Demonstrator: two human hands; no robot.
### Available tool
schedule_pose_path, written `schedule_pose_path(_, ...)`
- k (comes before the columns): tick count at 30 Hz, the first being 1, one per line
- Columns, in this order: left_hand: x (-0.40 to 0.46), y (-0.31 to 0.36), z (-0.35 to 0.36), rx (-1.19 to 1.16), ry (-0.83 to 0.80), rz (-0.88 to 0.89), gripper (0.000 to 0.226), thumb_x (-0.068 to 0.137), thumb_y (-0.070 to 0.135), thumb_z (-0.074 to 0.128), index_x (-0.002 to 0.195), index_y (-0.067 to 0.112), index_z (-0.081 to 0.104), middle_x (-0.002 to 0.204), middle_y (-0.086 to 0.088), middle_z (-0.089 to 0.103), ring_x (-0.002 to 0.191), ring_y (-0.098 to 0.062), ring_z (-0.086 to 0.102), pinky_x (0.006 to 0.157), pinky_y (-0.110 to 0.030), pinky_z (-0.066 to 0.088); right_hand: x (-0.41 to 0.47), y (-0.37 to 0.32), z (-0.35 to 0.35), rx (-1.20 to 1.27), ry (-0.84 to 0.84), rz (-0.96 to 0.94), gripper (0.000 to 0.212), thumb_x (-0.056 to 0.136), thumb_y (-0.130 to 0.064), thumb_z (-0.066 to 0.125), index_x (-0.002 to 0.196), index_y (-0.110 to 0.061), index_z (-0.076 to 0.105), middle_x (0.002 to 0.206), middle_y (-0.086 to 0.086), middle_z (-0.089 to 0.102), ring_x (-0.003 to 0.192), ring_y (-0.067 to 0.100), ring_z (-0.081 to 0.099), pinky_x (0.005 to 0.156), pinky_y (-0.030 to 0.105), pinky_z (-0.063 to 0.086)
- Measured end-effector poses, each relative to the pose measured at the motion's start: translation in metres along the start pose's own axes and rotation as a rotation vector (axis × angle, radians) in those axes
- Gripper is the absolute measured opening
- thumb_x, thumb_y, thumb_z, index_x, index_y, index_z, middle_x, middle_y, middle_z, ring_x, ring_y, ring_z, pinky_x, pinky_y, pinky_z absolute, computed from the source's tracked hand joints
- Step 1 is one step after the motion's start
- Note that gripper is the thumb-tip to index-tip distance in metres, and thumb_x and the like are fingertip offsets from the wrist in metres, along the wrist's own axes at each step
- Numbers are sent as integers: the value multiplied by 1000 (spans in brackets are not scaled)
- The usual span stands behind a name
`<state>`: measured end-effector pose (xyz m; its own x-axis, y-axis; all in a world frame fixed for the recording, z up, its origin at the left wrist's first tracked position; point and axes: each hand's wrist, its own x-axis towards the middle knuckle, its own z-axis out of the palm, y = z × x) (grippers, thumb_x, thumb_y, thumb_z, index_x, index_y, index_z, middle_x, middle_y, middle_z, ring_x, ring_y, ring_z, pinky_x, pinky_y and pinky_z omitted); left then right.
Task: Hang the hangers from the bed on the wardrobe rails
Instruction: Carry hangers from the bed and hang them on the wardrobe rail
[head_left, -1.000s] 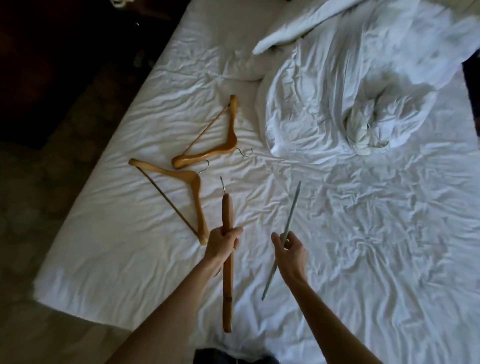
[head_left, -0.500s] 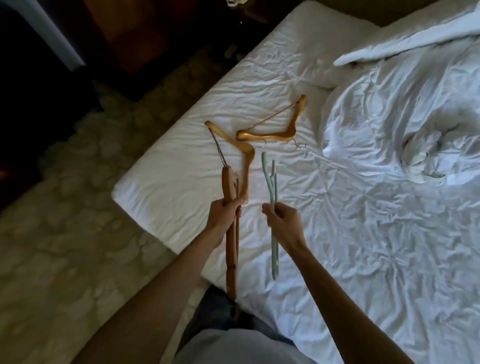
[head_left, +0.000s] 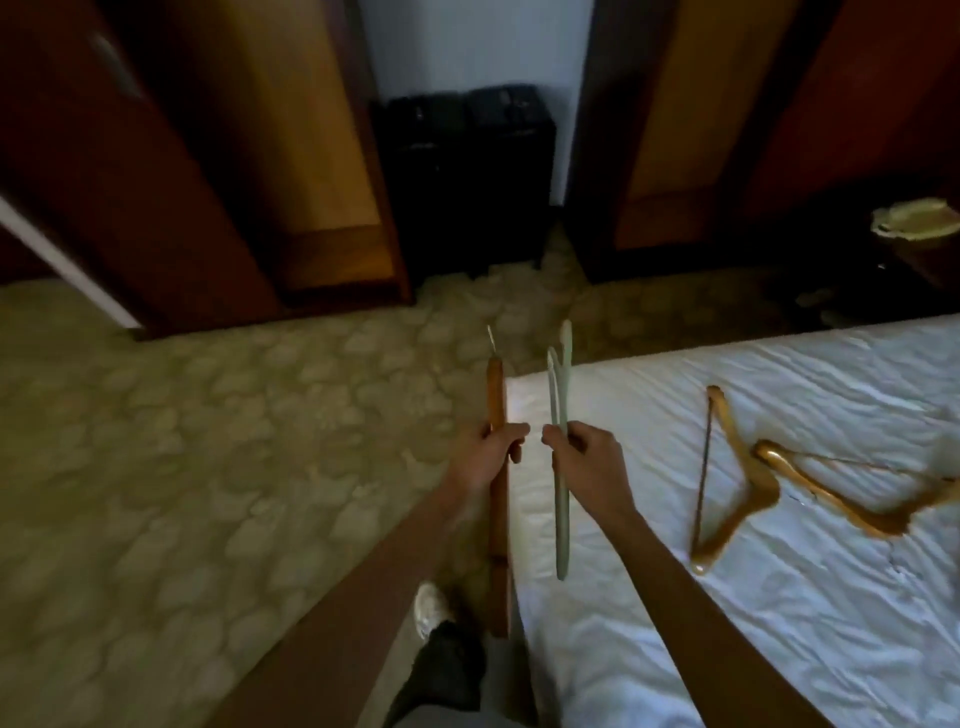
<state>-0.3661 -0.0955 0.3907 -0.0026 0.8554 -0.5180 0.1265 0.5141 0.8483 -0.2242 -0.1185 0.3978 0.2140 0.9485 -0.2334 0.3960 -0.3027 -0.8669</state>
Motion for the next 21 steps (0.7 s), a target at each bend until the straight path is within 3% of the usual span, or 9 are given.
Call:
schedule_pose_path(3, 11, 24, -64, -49, 105, 64, 30, 89, 28, 68, 61, 17, 63, 51, 6, 58, 52, -11, 52, 55, -22, 44, 27, -55, 46, -65, -113, -80, 27, 94, -33, 64, 79, -12, 71, 68, 2, 69, 63, 17, 65, 61, 29, 53)
schedule_pose_path(6, 30, 50, -132, -27, 177, 131, 29, 87, 32, 68, 63, 15, 65, 62, -3, 61, 57, -14, 53, 57, -25, 43, 55, -113, 94, -71, -198, -121, 22, 94, -34, 64, 81, -18, 71, 68, -3, 67, 63, 13, 62, 57, 22, 45)
schedule_pose_path(10, 69, 93, -226, 0, 263, 164, 33, 87, 34, 68, 61, 15, 65, 57, 3, 59, 48, -6, 49, 46, -15, 39, 96, -191, 166, -96, -251, -115, 25, 95, -34, 63, 85, -14, 74, 64, -2, 65, 58, 12, 60, 55, 24, 43)
schedule_pose_path(17, 137, 172, -372, -73, 336, 206, 26, 88, 32, 68, 69, 14, 70, 63, 3, 65, 58, -8, 54, 58, -22, 43, 168, -317, 279, -44, -316, -204, 22, 96, -34, 63, 84, -18, 71, 69, -1, 66, 62, 10, 60, 55, 21, 43)
schedule_pose_path(21, 186, 211, -430, -71, 383, 256, 28, 87, 29, 70, 63, 13, 69, 59, 3, 64, 53, -6, 53, 54, -19, 42, 207, -363, 317, -10, -317, -219, 21, 96, -31, 64, 83, -17, 71, 67, -2, 66, 61, 9, 62, 55, 19, 42)
